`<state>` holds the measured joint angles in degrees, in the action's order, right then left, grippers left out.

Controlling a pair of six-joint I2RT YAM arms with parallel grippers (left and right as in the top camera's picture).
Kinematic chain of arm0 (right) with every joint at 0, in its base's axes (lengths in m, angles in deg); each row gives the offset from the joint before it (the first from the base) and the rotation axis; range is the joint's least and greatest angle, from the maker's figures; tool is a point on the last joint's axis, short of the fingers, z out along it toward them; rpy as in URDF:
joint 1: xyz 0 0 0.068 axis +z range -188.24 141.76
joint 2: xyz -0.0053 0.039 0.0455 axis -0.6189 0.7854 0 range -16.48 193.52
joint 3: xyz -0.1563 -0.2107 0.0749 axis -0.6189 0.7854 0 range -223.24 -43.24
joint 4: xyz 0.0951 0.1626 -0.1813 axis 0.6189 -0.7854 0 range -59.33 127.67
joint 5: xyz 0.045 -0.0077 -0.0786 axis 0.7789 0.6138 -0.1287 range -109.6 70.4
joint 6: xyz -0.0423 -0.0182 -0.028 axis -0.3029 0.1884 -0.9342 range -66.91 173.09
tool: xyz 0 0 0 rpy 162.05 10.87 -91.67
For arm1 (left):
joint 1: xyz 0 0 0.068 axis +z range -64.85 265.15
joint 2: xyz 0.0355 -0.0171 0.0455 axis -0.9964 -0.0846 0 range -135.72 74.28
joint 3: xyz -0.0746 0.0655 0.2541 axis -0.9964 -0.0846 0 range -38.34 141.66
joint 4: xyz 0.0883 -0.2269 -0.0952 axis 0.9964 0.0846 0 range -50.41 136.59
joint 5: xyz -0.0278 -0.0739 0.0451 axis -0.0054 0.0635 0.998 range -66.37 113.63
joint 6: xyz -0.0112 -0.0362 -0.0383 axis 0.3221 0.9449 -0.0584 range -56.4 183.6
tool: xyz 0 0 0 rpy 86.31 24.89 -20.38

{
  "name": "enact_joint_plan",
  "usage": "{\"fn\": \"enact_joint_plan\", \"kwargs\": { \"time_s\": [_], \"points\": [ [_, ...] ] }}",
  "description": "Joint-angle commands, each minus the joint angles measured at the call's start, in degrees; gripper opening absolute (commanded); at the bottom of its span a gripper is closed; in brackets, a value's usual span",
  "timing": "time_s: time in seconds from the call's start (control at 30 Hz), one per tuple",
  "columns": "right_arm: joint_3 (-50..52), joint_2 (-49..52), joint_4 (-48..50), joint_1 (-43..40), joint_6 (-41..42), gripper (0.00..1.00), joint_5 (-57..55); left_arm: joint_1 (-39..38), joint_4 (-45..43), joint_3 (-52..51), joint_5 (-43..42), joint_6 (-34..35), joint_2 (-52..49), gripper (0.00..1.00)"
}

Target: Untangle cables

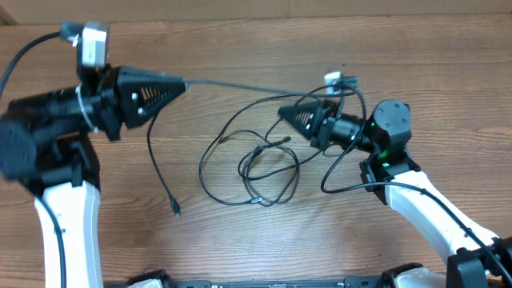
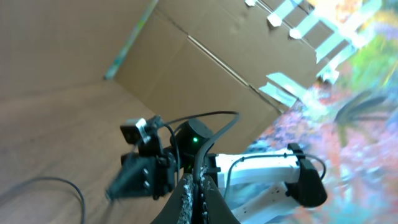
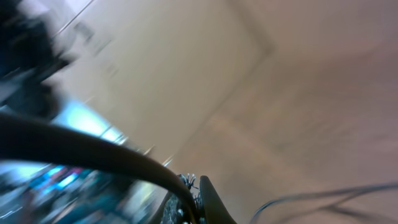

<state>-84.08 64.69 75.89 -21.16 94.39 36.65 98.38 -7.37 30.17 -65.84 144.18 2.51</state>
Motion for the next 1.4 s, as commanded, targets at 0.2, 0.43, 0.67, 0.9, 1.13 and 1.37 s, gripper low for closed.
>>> {"fn": "enact_joint_plan", "kwargs": {
  "time_s": [0.2,0.43,0.67,0.9,1.13,1.37],
  "points": [
    [-1.18,-0.15,-12.7,5.05,-0.87,0.04,8.48,-7.67,0.68,0.96,4.17,-1.36,-13.09,0.04],
    [-1.18,-0.15,-23.5,5.09,-2.56,0.04,3.82,-10.58,0.72,0.96,6.97,-5.25,-24.3,0.04],
    [-1.18,-0.15,-22.82,6.05,-1.7,0.04,-1.2,-16.39,0.7,0.96,6.93,-5.2,-33.24,0.04],
    [-1.18,-0.17,-14.36,4.59,-0.5,0.04,-1.36,-21.07,0.66,0.96,-0.28,-10.14,-36.02,0.04],
    [-1.18,-0.17,-10.82,-4.31,8.96,0.04,-1.29,-20.28,0.85,0.74,-1.18,-11.87,-36.02,0.04],
    [-1.18,-0.15,-0.68,-6.56,16.0,0.04,-1.81,-21.59,0.85,0.74,-1.16,-11.87,-36.02,0.04]
  ]
}}
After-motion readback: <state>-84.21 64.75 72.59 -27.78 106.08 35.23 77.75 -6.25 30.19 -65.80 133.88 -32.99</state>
